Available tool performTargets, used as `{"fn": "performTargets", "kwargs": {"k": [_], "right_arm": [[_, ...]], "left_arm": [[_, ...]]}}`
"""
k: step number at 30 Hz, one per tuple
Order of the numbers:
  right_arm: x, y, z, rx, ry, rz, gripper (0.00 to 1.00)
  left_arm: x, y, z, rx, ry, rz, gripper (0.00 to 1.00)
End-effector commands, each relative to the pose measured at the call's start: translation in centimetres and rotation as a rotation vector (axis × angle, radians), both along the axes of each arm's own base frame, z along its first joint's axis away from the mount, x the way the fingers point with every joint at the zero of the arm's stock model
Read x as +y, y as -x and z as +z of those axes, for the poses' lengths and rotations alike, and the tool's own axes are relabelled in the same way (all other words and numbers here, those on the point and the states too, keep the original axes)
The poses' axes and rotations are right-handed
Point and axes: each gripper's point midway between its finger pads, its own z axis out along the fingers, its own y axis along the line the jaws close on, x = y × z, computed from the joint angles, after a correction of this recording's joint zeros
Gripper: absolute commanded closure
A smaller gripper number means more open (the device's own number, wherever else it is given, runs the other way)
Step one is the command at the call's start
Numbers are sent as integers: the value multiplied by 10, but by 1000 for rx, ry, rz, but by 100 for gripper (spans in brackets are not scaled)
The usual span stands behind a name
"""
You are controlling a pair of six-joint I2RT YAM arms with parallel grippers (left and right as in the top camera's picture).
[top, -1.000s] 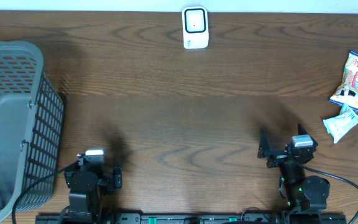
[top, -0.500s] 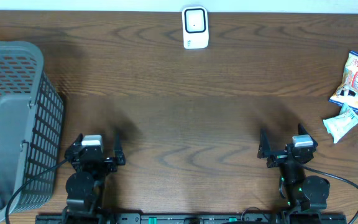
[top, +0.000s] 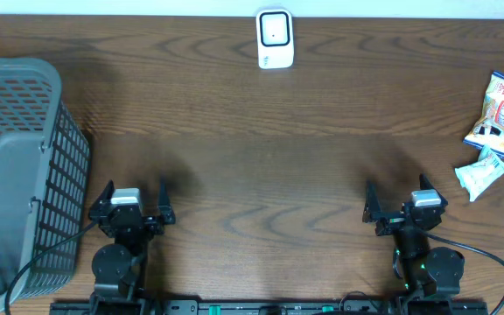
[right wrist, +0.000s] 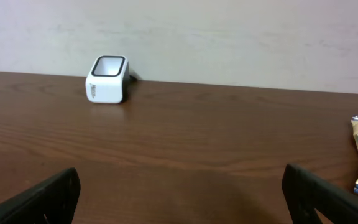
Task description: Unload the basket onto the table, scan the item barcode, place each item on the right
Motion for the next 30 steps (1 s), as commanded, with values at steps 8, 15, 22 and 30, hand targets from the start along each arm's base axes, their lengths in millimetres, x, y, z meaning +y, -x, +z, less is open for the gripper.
{"fn": "performTargets", "kwargs": {"k": [8, 15, 22, 30], "right_arm": [[0, 0, 0, 0, -13, -3, 1], [0, 0, 0, 0, -13, -3, 1], [0, 0, 0, 0, -13, -3, 1], [0, 0, 0, 0, -13, -3, 1]], "left_arm": [[10, -1, -17, 30, 12, 41, 2], [11, -1, -17, 29, 33, 48, 2], [11, -1, -17, 29, 45, 49, 2], [7, -1, -18, 34, 41, 22, 2]]}}
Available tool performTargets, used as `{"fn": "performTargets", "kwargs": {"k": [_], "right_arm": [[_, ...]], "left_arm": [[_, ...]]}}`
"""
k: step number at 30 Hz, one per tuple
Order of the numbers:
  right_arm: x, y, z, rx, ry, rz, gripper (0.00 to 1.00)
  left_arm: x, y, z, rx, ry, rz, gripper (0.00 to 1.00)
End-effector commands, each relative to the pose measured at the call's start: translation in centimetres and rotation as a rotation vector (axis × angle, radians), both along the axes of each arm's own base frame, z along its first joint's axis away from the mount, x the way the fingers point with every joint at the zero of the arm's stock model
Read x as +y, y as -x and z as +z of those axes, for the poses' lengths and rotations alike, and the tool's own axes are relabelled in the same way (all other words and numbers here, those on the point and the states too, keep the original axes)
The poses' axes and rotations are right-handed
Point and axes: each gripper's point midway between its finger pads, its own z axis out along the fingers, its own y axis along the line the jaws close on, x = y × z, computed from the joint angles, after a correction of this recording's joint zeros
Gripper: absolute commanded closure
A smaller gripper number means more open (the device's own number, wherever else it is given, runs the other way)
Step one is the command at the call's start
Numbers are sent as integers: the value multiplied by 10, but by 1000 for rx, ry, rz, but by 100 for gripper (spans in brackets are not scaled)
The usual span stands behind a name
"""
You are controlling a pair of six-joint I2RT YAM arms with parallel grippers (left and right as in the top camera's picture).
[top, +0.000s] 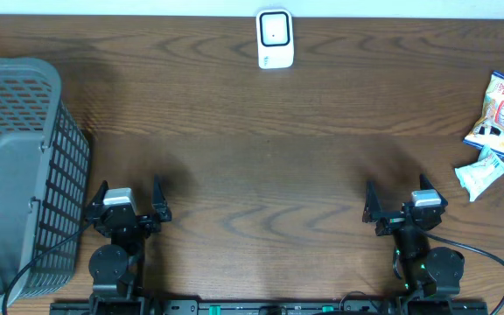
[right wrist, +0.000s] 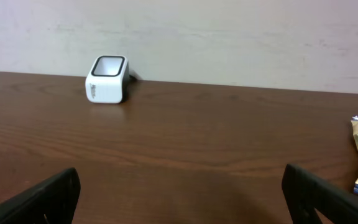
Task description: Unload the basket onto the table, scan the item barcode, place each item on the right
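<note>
The white barcode scanner (top: 275,38) stands at the far middle edge of the table; in the right wrist view the scanner (right wrist: 107,79) is far off to the left. Snack packets lie at the right edge: a yellow-and-white bag (top: 500,109), a small pale blue packet (top: 481,172) and another packet cut off by the frame. One bag shows at the right of the wrist view. My left gripper (top: 129,194) and right gripper (top: 398,194) (right wrist: 182,199) both rest open near the front edge, holding nothing.
A grey mesh basket (top: 24,166) fills the left side of the table, close beside the left arm. The brown wooden table (top: 261,157) stretches between the grippers and the scanner. A pale wall (right wrist: 229,37) rises behind the far edge.
The left gripper has shifted slightly to the left, toward the basket. The right gripper, the scanner and the packets are where they were.
</note>
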Motion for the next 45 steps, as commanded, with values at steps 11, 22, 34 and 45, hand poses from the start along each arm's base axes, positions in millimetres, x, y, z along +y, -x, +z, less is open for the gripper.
{"fn": "performTargets", "kwargs": {"k": [11, 22, 34, 45], "right_arm": [[0, 0, 0, 0, -14, -3, 1], [0, 0, 0, 0, -14, -3, 1], [0, 0, 0, 0, -14, -3, 1], [0, 0, 0, 0, -14, -3, 1]], "left_arm": [[0, 0, -19, 41, 27, -3, 2], [3, 0, -19, 42, 33, 4, 2], [3, 0, -19, 42, 33, 4, 2], [-1, 0, -19, 42, 36, -18, 2]]}}
